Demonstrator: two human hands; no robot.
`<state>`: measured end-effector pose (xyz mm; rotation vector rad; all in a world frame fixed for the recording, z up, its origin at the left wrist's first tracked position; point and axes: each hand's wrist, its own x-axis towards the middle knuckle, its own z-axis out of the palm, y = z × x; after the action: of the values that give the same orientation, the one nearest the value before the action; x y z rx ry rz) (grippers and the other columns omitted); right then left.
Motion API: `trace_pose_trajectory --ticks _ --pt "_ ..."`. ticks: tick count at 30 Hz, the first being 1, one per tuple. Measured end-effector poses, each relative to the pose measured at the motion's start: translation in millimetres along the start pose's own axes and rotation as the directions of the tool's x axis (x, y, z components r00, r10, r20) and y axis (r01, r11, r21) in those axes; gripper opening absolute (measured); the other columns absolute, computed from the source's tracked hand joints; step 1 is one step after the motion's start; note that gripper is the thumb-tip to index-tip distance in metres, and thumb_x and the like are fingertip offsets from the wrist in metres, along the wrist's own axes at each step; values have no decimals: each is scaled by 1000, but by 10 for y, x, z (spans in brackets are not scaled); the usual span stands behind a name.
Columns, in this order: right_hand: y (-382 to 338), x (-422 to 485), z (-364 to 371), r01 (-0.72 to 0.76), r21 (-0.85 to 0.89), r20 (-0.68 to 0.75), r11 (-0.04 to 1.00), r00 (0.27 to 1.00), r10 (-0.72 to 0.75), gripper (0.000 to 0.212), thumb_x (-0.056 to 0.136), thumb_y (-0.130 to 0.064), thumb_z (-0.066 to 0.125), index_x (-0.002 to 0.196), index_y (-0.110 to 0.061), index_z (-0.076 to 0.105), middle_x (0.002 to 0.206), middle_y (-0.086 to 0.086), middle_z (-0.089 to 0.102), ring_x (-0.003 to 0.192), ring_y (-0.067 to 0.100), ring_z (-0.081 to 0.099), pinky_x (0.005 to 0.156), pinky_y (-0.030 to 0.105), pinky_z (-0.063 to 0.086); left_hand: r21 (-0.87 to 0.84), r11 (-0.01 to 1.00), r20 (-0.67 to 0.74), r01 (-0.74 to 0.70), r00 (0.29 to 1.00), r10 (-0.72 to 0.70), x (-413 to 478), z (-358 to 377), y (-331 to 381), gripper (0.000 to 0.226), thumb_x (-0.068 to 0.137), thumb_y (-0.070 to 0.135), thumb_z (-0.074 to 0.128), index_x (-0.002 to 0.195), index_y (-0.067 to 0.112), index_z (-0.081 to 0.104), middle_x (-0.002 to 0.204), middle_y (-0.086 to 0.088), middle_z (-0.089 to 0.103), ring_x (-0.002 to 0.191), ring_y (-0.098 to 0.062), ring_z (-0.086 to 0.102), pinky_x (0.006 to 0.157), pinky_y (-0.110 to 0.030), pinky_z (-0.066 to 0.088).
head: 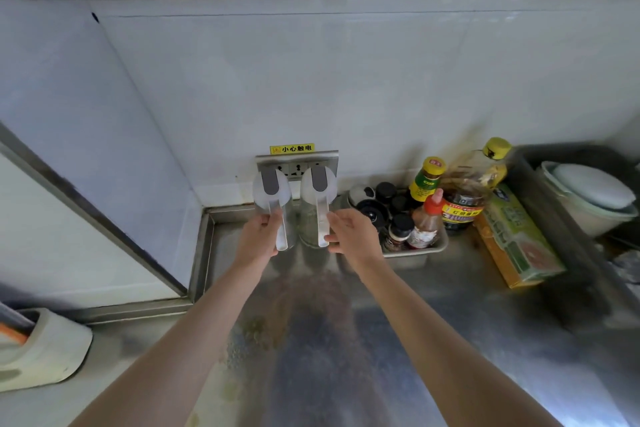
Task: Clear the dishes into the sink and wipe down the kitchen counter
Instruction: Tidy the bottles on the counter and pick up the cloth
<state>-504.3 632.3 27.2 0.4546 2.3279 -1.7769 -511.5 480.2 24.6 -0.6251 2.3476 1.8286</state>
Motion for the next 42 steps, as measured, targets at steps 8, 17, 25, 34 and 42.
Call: trace_pose_trajectory --ticks 8,17,25,34,42 --pt "293 -632 -509 -25 -51 -119 998 993 19 29 91 -30 56 114 -12 60 109 3 64 100 23 61 91 44 51 216 945 90 -245 969 231 -683 113 -86 6 89 16 55 92 12 52 94 -6 55 86 -21 52 78 -29 39" --pt "1018 -1395 -1940 -83 -29 -341 996 938 68 9 84 -23 62 91 -19 65 82 0 63 75 12 55 72 27 45 187 941 520 -281 842 148 -1451 1411 4 17 85 9 58 79 24 58 84 -4 65 86 -24 61 83 -34 46" --pt "1774 -2031 -3536 -185 -7 -491 983 857 158 9 89 -13 59 91 -15 67 79 0 62 69 13 52 68 27 42 142 954 703 -265 705 92 -2396 2967 98 9 90 4 52 84 10 55 78 -4 59 67 -12 56 47 -5 36" --pt "1956 -2319 -4762 -219 -279 -742 935 668 -65 15 95 -25 48 106 -14 50 107 -5 43 83 19 55 68 26 35 142 958 709 -250 701 77 -3148 4118 150 18 90 4 53 77 17 56 78 -1 61 66 -10 58 49 -4 39" --pt "2131 -1927 -5122 -253 -81 -719 964 685 120 43 96 -25 45 130 -1 37 131 19 41 120 32 41 88 30 31 131 964 663 -232 743 88 -3259 4209 215 12 90 0 51 83 8 57 79 -5 61 69 -11 58 51 -5 41"
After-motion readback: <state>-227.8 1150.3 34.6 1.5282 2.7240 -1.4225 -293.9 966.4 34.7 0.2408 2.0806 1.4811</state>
